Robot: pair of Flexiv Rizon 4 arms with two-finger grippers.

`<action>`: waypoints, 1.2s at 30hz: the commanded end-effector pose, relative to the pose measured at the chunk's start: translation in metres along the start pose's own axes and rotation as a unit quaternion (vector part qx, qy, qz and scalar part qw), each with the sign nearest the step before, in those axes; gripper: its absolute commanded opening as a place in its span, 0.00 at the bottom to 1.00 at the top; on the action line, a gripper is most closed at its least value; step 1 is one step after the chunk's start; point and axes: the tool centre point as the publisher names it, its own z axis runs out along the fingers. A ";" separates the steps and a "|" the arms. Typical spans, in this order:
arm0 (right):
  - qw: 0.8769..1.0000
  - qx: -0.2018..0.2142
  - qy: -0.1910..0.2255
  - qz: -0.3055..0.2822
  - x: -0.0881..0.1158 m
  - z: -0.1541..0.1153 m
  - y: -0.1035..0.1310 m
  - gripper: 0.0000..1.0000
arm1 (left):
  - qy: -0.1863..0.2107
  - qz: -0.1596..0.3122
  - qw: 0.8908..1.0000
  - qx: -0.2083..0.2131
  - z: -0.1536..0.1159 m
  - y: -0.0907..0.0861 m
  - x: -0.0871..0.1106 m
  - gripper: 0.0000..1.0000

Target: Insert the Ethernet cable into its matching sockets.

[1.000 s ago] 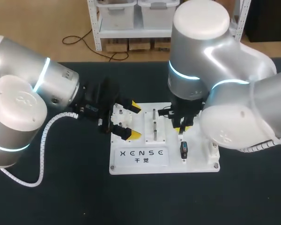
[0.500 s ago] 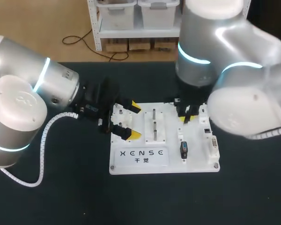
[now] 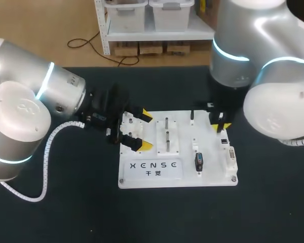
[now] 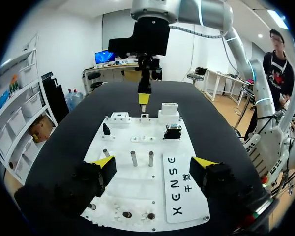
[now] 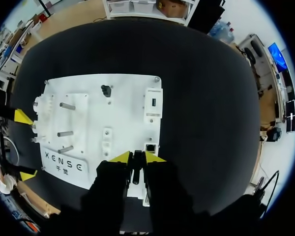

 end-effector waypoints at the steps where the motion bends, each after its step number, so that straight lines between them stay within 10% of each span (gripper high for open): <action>1: 1.000 -0.003 0.000 0.002 0.004 0.009 -0.004 0.00 | 0.000 0.000 1.000 -0.001 0.001 0.000 0.000 1.00; 36: 1.000 -0.001 0.010 0.009 0.002 0.023 -0.020 0.00 | 0.000 0.000 1.000 -0.001 0.001 0.000 0.000 1.00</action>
